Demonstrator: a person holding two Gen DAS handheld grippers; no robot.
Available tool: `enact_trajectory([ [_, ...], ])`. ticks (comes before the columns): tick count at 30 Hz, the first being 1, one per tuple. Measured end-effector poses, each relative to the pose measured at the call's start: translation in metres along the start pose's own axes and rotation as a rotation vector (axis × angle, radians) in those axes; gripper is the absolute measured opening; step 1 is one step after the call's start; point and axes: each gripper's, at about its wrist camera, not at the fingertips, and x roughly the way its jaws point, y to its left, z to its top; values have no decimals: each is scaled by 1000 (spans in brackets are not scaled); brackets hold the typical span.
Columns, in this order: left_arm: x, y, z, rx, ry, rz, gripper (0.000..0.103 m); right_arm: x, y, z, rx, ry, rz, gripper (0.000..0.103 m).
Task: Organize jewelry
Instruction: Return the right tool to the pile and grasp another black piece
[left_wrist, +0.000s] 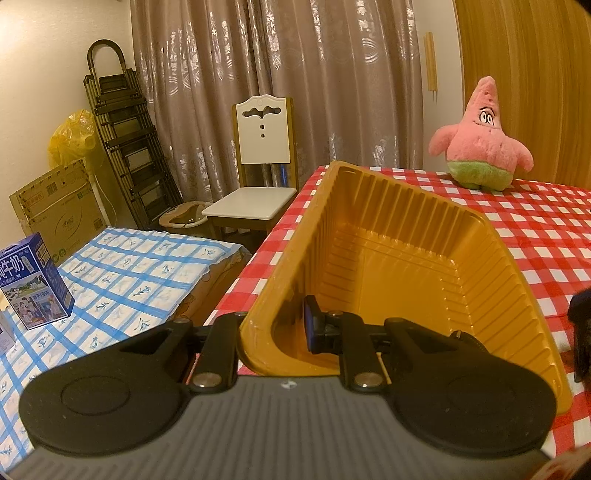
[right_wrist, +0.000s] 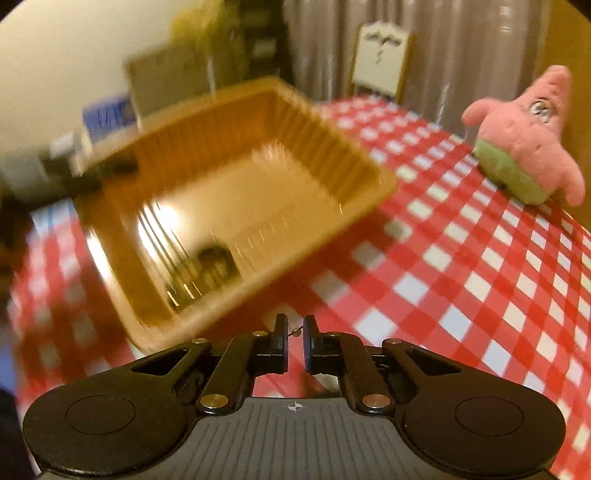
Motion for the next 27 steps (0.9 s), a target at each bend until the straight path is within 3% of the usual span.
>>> enact_trajectory([
  [5,0,0,0,0,1,-1,17,-12,25,14,104,-99,78,8],
  [20,3,0,-1,10,-1,-9,17,49,61,18,187,-88,17,8],
  [23,4,0,-1,11,0,-10,17,45,65,19,188,-117,-12,21],
  [25,5,0,0,10,1,-10,17,32,67,20,193,-167,-11,42],
  [27,4,0,-1,11,0,-10,17,13,68,20,213,-230,-15,43],
])
